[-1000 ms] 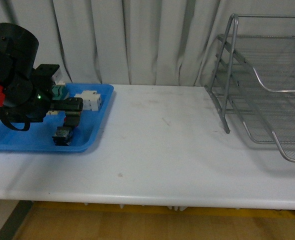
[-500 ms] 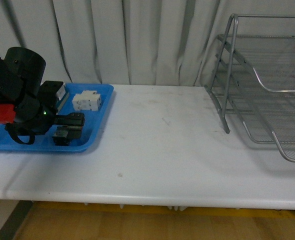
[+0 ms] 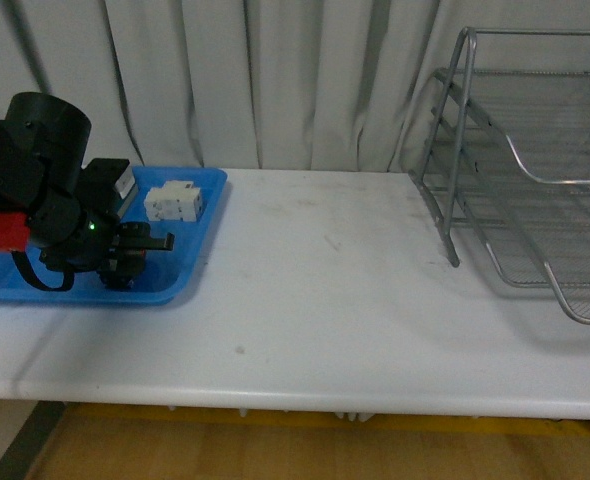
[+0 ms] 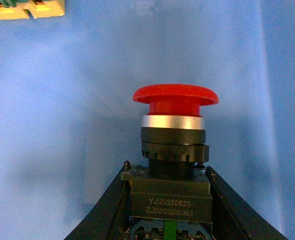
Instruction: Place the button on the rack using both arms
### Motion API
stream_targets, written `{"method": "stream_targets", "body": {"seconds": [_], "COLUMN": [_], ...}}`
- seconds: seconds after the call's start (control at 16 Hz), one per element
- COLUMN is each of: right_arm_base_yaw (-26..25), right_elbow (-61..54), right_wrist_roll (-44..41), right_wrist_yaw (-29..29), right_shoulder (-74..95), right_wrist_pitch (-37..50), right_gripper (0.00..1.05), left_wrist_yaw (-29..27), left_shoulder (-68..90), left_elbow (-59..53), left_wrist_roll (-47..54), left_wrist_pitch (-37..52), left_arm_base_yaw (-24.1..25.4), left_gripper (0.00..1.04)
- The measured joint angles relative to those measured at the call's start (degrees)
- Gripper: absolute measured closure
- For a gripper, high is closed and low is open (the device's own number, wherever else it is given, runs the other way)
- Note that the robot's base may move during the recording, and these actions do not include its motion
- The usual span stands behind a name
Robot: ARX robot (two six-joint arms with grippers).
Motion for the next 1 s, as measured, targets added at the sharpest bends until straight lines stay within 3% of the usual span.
{"method": "stream_targets", "body": {"seconds": [0.31,0.5,0.62,1.0], "right_arm_base_yaw": [0.0,0.0,0.0,0.0], "right_elbow": [0.0,0.0,0.0,0.0], "right_wrist_roll": [0.0,0.0,0.0,0.0], "right_wrist_yaw": [0.0,0.0,0.0,0.0], "right_shoulder": [0.0,0.0,0.0,0.0], "right_wrist_pitch": [0.0,0.0,0.0,-0.02], "right_gripper": [0.06,0.06,0.06,0.06], "left_wrist_yaw": [3.15,2.27,-0.72,-2.73], "left_shoulder": [-30.03,-52.48,-67.58,-74.23], "left_elbow": [-24.81,-38.66,-44.09,-47.63], "left_wrist_roll": [-1.86,-2.03,-0.37,1.44], "left_wrist_pitch": [10.75,8.02,2.89,0.66], "left_arm_base_yaw": [0.57,1.31,-0.72,-1.11], "left_gripper": [0.69,0.69,0.69,0.69]}}
